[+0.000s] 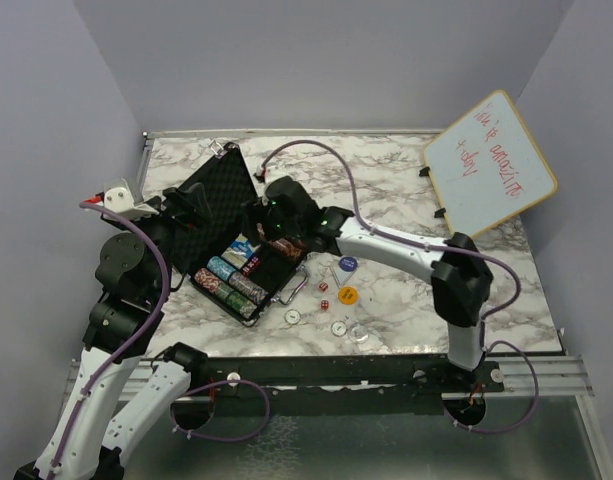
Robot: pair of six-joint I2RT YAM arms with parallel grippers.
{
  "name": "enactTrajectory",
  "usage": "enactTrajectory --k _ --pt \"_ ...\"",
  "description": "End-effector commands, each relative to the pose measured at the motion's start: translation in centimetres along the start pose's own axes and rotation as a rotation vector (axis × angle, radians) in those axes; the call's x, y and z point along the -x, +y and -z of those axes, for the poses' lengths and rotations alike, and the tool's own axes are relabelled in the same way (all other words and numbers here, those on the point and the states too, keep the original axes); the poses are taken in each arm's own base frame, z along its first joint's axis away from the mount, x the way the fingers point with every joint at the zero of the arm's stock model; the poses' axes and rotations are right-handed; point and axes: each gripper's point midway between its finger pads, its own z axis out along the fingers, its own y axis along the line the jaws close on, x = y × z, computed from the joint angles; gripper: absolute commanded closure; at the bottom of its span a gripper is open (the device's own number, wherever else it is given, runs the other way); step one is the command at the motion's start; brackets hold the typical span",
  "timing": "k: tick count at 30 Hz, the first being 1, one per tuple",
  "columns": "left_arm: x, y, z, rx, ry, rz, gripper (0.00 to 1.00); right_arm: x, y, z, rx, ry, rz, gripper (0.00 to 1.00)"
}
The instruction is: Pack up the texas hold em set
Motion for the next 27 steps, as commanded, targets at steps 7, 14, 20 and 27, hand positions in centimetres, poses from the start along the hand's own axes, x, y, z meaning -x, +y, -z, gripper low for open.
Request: enactTrajectory --k 7,14,20,27 --pt "-0.6 -0.9 -0.3 -0.048 0.017 0.004 0.01 1.4 -14.0 11.6 -0.504 -0.179 -0.072 0.21" --pt "-1.0 -1.2 -0.4 -0.061 0.033 0.002 0.01 -4.0 -22.5 18.1 -0.778 -0.113 -0.193 0.19" --pt "-1.5 -1.4 -0.6 -0.069 0.047 0.004 0.01 -8.3 -28.3 21.3 -0.925 -0.142 -0.364 0.17" --pt "-2.4 -1.9 -1.3 -0.085 0.079 -0.006 0.01 -11.2 -31.0 20.0 -0.93 -0.058 -0.426 0.21"
